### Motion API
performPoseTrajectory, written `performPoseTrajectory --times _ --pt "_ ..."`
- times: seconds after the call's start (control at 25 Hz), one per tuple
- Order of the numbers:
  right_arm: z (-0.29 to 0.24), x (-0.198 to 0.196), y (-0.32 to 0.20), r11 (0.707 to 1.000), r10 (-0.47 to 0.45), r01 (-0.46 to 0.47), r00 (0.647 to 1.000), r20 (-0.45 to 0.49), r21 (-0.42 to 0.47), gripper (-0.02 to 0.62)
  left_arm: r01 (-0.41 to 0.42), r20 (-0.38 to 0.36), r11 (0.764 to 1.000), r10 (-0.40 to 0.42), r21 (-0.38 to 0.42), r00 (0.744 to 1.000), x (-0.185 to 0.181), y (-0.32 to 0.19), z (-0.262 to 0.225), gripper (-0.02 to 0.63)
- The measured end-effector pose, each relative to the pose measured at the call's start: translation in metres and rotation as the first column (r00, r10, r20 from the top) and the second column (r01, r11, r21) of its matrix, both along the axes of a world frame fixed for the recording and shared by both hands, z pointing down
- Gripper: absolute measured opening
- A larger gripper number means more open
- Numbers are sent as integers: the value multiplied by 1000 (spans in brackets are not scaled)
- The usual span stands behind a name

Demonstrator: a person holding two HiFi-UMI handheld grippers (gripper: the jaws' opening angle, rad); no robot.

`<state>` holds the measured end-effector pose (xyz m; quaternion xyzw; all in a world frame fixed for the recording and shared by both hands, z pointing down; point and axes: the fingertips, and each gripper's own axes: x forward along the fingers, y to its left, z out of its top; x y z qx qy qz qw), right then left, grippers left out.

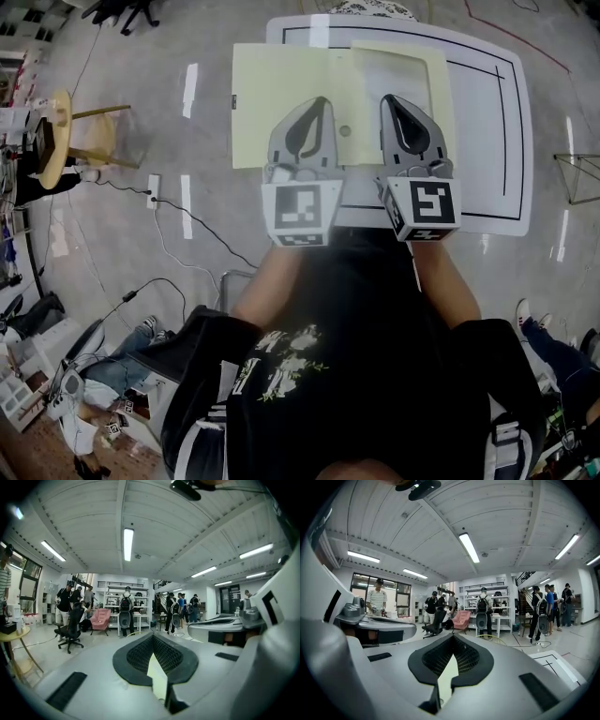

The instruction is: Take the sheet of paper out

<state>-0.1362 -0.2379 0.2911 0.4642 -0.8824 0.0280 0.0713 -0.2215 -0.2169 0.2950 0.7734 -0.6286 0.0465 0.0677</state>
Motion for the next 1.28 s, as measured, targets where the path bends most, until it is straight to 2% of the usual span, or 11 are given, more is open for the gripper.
performPoseTrajectory --times 0.52,0.84,1.28 --pt "48 10 -24 995 -34 31 999 -33 -97 -2 68 1 989 -68 -130 998 -6 -17 53 -6" --pt "78 9 -35 986 -53 43 997 -58 -162 -2 73 -3 976 -75 -206 997 -8 -29 85 -6" --pt "114 9 -44 972 -63 38 993 -99 -233 -2 78 9 941 -79 -330 997 -15 -29 138 -6"
